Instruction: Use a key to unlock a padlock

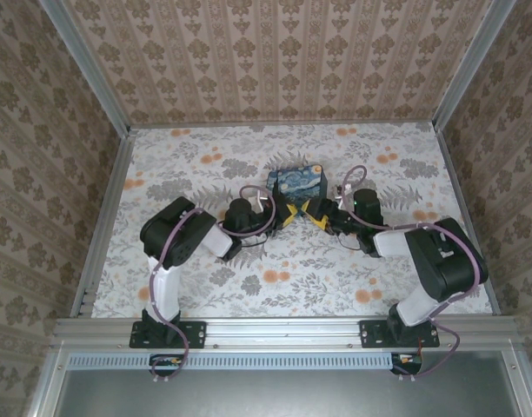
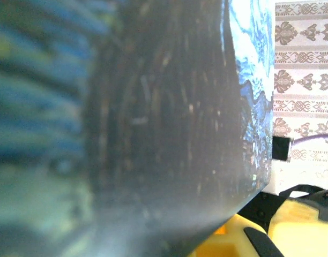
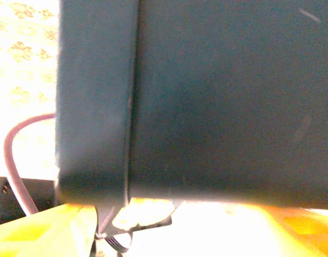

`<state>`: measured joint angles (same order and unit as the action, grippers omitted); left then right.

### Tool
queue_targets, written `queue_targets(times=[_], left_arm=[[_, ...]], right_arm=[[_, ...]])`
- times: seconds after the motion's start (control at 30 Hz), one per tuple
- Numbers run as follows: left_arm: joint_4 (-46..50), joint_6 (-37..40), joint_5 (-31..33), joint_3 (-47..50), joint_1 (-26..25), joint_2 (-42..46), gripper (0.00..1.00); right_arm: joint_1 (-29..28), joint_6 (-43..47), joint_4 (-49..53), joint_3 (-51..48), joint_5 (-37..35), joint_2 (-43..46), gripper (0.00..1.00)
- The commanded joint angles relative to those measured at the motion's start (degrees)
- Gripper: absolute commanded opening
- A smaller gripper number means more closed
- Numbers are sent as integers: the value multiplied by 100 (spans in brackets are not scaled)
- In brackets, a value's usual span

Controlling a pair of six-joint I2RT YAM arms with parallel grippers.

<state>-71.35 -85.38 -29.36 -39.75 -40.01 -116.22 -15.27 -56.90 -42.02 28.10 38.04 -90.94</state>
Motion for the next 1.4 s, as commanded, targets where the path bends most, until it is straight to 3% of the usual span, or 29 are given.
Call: queue_targets(times=[0.0, 0.27, 0.47, 0.77, 1.37], left_arm=[[-125, 301, -141, -7, 107, -94, 0], [839, 913, -220, -124, 136, 139, 0], [1444, 1215, -184, -189, 134, 323, 0], [2123, 1348, -204, -275, 73, 551, 0], [2520, 1027, -347, -375, 31, 698, 0]], right_arm=[[-29, 662, 891, -211, -203, 414, 74], [-267, 2051, 2770, -14, -935, 1503, 68], [-754, 3027, 3591, 310, -1841, 1785, 61], [-1514, 3894, 3809, 807, -3078, 1321, 45], [-2164, 4733, 4193, 1719, -4501, 92, 45]])
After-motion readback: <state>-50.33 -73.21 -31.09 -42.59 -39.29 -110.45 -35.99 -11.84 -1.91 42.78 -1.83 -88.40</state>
